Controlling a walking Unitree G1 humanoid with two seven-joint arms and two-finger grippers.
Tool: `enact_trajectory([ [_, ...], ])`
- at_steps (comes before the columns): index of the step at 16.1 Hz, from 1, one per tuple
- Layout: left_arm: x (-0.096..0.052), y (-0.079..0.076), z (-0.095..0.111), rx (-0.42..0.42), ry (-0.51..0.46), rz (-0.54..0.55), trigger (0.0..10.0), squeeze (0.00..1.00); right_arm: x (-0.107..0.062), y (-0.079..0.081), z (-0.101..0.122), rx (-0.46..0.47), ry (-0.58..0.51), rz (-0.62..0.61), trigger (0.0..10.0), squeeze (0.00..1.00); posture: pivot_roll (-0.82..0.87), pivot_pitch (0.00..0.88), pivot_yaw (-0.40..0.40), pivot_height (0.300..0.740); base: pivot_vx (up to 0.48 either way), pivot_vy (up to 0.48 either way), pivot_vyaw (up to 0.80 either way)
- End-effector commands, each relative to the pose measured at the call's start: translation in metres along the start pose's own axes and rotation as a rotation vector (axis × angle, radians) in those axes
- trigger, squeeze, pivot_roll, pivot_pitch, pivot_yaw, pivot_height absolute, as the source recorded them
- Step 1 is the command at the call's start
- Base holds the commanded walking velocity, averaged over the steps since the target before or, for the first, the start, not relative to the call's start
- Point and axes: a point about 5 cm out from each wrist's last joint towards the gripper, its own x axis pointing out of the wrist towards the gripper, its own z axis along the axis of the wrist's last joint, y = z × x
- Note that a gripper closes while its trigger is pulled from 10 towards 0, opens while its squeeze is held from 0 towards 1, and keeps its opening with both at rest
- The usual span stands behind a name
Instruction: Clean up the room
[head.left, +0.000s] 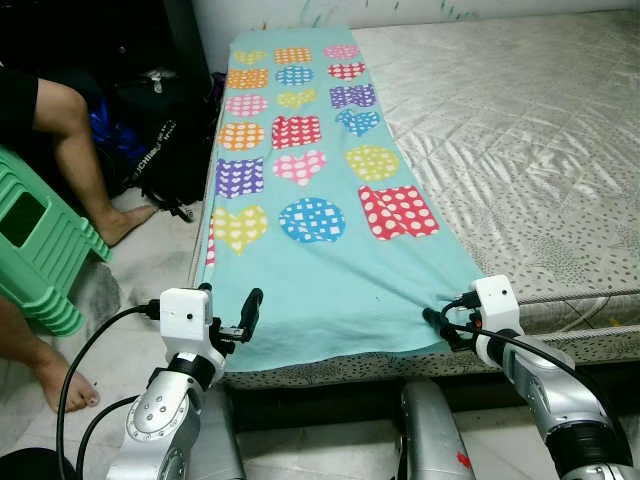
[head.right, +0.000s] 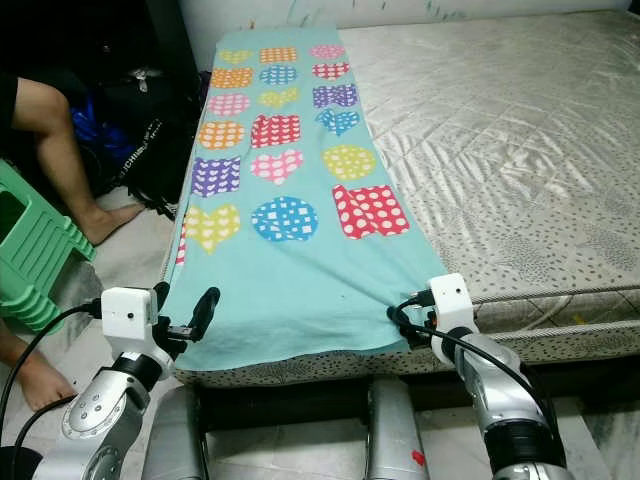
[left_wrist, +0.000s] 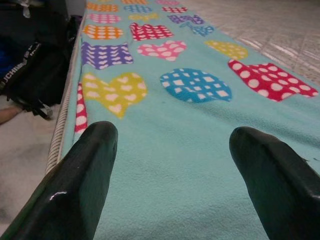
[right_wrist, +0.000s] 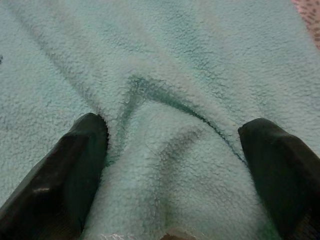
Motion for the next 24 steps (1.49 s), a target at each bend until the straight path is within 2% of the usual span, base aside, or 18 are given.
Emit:
enact_trajectory([
  [1, -0.002, 0.006, -0.002, 0.018, 0.016, 0.036, 10.0, 0.0, -0.003, -0.012, -0.004, 0.001, 0.015, -0.068, 10.0, 0.0, -0.04, 0.031, 0.045, 0.495, 0.0, 0.0, 0.0],
  [4, -0.002, 0.008, -0.001, 0.025, 0.01, 0.05, 10.0, 0.0, -0.003, -0.021, 0.025, -0.019, -0.167, -0.17, 10.0, 0.0, -0.04, 0.033, 0.043, 0.495, 0.0, 0.0, 0.0],
  [5, -0.002, 0.008, -0.001, 0.025, 0.01, 0.051, 10.0, 0.0, -0.003, -0.02, 0.029, -0.029, -0.187, -0.171, 10.0, 0.0, -0.04, 0.033, 0.044, 0.495, 0.0, 0.0, 0.0],
  [11, -0.003, 0.007, -0.001, 0.02, 0.004, 0.047, 10.0, 0.0, -0.005, 0.0, 0.047, 0.071, -0.363, -0.072, 10.0, 0.0, -0.04, 0.028, 0.044, 0.495, 0.0, 0.0, 0.0],
  [13, -0.002, 0.007, 0.006, 0.016, -0.043, 0.063, 10.0, 0.0, -0.011, 0.007, 0.058, 0.11, -0.445, -0.11, 10.0, 0.0, -0.05, 0.02, 0.041, 0.495, 0.0, 0.0, 0.0],
  [16, 0.0, 0.007, 0.014, -0.003, -0.084, 0.085, 10.0, 0.0, -0.017, 0.015, 0.057, 0.173, -0.463, -0.206, 10.0, 0.0, -0.05, 0.005, 0.035, 0.495, 0.0, 0.0, 0.0],
  [17, 0.001, 0.007, 0.015, -0.008, -0.09, 0.093, 10.0, 0.0, -0.019, 0.027, 0.053, 0.168, -0.433, -0.257, 10.0, 0.0, -0.06, 0.0, 0.038, 0.495, 0.0, 0.0, 0.0],
  [19, 0.002, 0.007, 0.013, -0.013, -0.088, 0.098, 10.0, 0.0, -0.023, 0.04, 0.057, 0.177, -0.445, -0.266, 10.0, 0.0, -0.07, 0.0, 0.046, 0.495, 0.0, 0.0, 0.0],
  [20, 0.001, 0.007, 0.012, -0.02, -0.086, 0.104, 10.0, 0.0, -0.025, 0.042, 0.059, 0.216, -0.454, -0.27, 10.0, 0.0, -0.08, 0.0, 0.052, 0.495, 0.0, 0.0, 0.0],
  [24, 0.0, 0.009, 0.01, -0.035, -0.077, 0.116, 10.0, 0.0, -0.029, 0.039, 0.066, 0.218, -0.485, -0.292, 10.0, 0.0, -0.08, 0.0, 0.058, 0.495, 0.0, 0.0, 0.0],
])
